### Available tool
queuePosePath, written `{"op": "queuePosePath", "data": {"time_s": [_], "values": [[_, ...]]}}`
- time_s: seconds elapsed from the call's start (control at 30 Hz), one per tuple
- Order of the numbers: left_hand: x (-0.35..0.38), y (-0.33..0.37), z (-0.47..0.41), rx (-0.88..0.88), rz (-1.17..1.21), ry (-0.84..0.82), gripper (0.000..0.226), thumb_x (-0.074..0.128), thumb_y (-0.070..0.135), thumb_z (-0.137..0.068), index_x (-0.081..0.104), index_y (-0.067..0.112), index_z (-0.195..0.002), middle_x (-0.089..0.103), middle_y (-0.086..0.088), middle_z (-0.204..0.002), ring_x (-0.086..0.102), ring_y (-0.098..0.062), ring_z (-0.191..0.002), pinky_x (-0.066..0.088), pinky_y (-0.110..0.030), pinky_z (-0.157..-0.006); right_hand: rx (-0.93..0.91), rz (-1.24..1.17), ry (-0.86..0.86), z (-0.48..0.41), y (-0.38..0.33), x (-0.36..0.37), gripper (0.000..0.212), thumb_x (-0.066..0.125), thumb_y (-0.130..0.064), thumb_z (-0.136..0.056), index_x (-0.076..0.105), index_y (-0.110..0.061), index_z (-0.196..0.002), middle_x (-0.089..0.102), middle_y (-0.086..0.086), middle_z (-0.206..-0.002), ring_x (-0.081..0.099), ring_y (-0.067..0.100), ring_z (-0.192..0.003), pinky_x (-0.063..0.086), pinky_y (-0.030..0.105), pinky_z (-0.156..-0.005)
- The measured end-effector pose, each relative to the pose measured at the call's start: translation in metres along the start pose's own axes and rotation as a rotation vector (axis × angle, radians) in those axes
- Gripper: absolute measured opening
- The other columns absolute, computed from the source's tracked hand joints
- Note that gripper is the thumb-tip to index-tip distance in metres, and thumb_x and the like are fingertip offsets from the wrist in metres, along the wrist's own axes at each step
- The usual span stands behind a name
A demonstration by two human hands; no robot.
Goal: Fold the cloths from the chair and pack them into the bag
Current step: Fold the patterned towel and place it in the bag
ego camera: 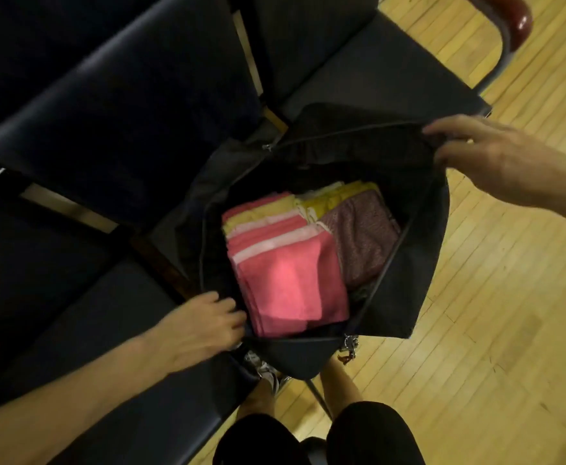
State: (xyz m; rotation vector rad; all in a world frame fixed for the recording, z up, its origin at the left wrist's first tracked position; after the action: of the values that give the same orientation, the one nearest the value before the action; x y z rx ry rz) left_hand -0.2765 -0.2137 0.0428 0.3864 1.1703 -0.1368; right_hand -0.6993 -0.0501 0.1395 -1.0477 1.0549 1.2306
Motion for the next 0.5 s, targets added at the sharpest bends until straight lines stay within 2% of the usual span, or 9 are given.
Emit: {"op": "queuePosePath", "data": {"time_s": [0.03, 0.13, 0.17, 0.23, 0.27, 0.3, 0.37, 0.43, 0.5], "values": [[-0.019, -0.011, -0.007, -0.035, 0.026, 0.079, 0.022, 0.047, 0.026, -0.08, 0.064, 0.025, -0.066, 0.059, 0.007, -0.07, 0.057, -0.014, -0.057, 0.044, -0.028, -0.047, 0.102, -0.008, 0.09, -0.008, -0.002, -0.001, 0.029, 0.063, 0.012, -0.079, 0.063, -0.002, -0.105, 0.04, 0.024, -0.145, 0.051, 0.047, -0.121, 0.055, 0.055, -0.084], [-0.049, -0.02, -0.023, -0.228, 0.24, 0.22, 0.022, 0.044, 0.025, -0.088, 0.065, 0.022, -0.082, 0.057, 0.007, -0.084, 0.062, -0.012, -0.062, 0.049, -0.031, -0.043, 0.405, -0.179, 0.305, -0.006, -0.022, 0.024, 0.043, 0.067, -0.009, -0.088, 0.051, -0.005, -0.128, 0.027, 0.024, -0.153, 0.049, 0.037, -0.124, 0.049, 0.04, -0.088], [-0.052, -0.02, -0.028, -0.268, 0.299, 0.283, 0.027, 0.041, 0.026, -0.092, 0.067, 0.02, -0.086, 0.058, 0.007, -0.088, 0.063, -0.011, -0.068, 0.051, -0.032, -0.045, 0.515, -0.317, 0.374, 0.007, -0.036, 0.044, 0.051, 0.069, -0.017, -0.089, 0.046, -0.006, -0.133, 0.032, 0.023, -0.148, 0.051, 0.034, -0.12, 0.048, 0.036, -0.091], [-0.058, -0.022, -0.045, -0.303, 0.427, 0.367, 0.028, 0.044, 0.023, -0.098, 0.071, 0.016, -0.091, 0.058, 0.008, -0.094, 0.058, -0.003, -0.082, 0.053, -0.022, -0.061, 0.857, -0.606, 0.498, 0.047, -0.081, 0.081, 0.045, 0.069, -0.031, -0.09, 0.048, -0.012, -0.124, 0.049, 0.011, -0.124, 0.054, 0.026, -0.106, 0.051, 0.035, -0.088], [-0.061, -0.024, -0.051, -0.359, 0.509, 0.399, 0.023, 0.049, 0.02, -0.1, 0.071, 0.014, -0.094, 0.057, 0.009, -0.095, 0.054, 0.002, -0.085, 0.048, -0.014, -0.069, 1.048, -0.757, 0.468, 0.067, -0.109, 0.1, 0.04, 0.068, -0.04, -0.089, 0.048, -0.018, -0.115, 0.052, 0.003, -0.112, 0.056, 0.023, -0.1, 0.05, 0.033, -0.08], [-0.061, -0.027, -0.055, -0.423, 0.571, 0.411, 0.017, 0.054, 0.016, -0.1, 0.071, 0.013, -0.096, 0.056, 0.011, -0.096, 0.053, 0.003, -0.086, 0.043, -0.008, -0.075, 1.222, -0.915, 0.365, 0.087, -0.14, 0.123, 0.043, 0.066, -0.052, -0.085, 0.047, -0.022, -0.11, 0.053, -0.001, -0.106, 0.057, 0.022, -0.097, 0.048, 0.029, -0.075], [-0.056, -0.028, -0.065, -0.501, 0.617, 0.384, 0.012, 0.059, 0.013, -0.098, 0.071, 0.012, -0.099, 0.054, 0.016, -0.093, 0.054, 0.007, -0.088, 0.038, -0.002, -0.076, 1.46, -1.238, 0.083, 0.116, -0.197, 0.16, 0.067, 0.061, -0.075, -0.07, 0.045, -0.025, -0.113, 0.057, 0.0, -0.112, 0.059, 0.018, -0.097, 0.051, 0.032, -0.079], [-0.052, -0.026, -0.067, -0.521, 0.622, 0.343, 0.012, 0.06, 0.013, -0.096, 0.071, 0.014, -0.101, 0.051, 0.024, -0.092, 0.053, 0.013, -0.091, 0.038, -0.002, -0.076, 1.52, -1.552, -0.002, 0.117, -0.223, 0.178, 0.091, 0.065, -0.084, -0.059, 0.045, -0.023, -0.123, 0.058, 0.001, -0.121, 0.06, 0.019, -0.104, 0.056, 0.041, -0.088], [-0.047, -0.025, -0.067, -0.514, 0.615, 0.288, 0.014, 0.059, 0.015, -0.097, 0.071, 0.017, -0.103, 0.05, 0.027, -0.093, 0.053, 0.013, -0.092, 0.04, -0.003, -0.075, 1.514, -1.873, 0.072, 0.1, -0.226, 0.183, 0.088, 0.074, -0.068, -0.067, 0.043, -0.021, -0.135, 0.058, 0.0, -0.128, 0.061, 0.02, -0.111, 0.057, 0.035, -0.086]]}}
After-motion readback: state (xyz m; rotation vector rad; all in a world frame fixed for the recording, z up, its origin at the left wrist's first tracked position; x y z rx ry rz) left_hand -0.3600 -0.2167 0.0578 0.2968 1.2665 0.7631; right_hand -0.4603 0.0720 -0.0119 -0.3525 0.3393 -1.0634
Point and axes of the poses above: each hand's wrist, its own z-axis away from the middle knuckle, its own x-axis out of the palm, y = z × x, the point moved 1 cm from there along -z, towards the middle knuckle
